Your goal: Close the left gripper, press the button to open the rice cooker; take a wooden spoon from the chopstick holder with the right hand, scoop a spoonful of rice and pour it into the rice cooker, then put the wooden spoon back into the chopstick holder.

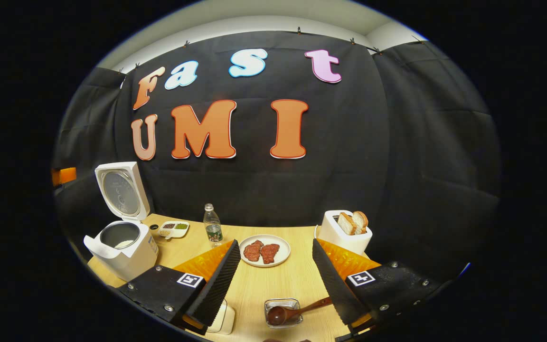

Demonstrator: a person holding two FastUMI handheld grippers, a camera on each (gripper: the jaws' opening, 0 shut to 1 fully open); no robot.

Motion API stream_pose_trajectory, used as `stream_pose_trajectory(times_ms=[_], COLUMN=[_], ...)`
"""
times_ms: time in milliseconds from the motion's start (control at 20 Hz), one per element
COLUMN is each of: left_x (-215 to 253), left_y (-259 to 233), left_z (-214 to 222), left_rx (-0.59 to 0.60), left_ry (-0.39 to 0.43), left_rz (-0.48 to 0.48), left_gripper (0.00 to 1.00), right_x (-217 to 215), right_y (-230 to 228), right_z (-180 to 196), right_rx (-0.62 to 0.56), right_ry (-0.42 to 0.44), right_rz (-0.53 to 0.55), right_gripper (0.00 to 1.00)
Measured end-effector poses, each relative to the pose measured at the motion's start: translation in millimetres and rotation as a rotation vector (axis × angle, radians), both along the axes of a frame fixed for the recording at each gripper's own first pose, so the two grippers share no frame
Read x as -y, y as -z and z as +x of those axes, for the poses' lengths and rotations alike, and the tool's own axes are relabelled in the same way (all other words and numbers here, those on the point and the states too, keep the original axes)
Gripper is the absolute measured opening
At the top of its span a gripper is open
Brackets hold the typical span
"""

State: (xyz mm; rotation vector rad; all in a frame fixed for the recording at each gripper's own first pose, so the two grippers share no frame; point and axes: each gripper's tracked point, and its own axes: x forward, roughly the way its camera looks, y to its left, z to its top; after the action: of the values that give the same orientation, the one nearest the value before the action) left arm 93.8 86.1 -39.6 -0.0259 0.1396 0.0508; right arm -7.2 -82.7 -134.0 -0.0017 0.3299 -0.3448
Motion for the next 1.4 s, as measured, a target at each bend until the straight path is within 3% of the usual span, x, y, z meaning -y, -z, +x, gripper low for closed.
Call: stream_pose_trajectory(times_ms=[150,350,750,1200,1400], left_x=[23,56,105,109,108], left_y=[-1,0,13,13,15], left_z=[-11,-26,-47,-61,-67], left_rx=[0.034,0.067,0.065,0.045,0.037], left_ry=[0.018,0.037,0.074,0.038,0.034], left_rz=[0.038,0.069,0.096,0.118,0.143], left_gripper=[0.85,0.96,0.98,1.00,0.98], right_x=[15,33,65,68,60], right_y=[14,35,102,176,190], right_z=[-9,-23,-51,-51,-43], right_rx=[-0.032,-0.076,-0.215,-0.281,-0.252], right_ry=[0.019,0.025,0.054,0.107,0.115], right_rz=[0.019,0.032,0.158,0.355,0.451], right_gripper=[0.95,0.95,0.95,0.93,0.70])
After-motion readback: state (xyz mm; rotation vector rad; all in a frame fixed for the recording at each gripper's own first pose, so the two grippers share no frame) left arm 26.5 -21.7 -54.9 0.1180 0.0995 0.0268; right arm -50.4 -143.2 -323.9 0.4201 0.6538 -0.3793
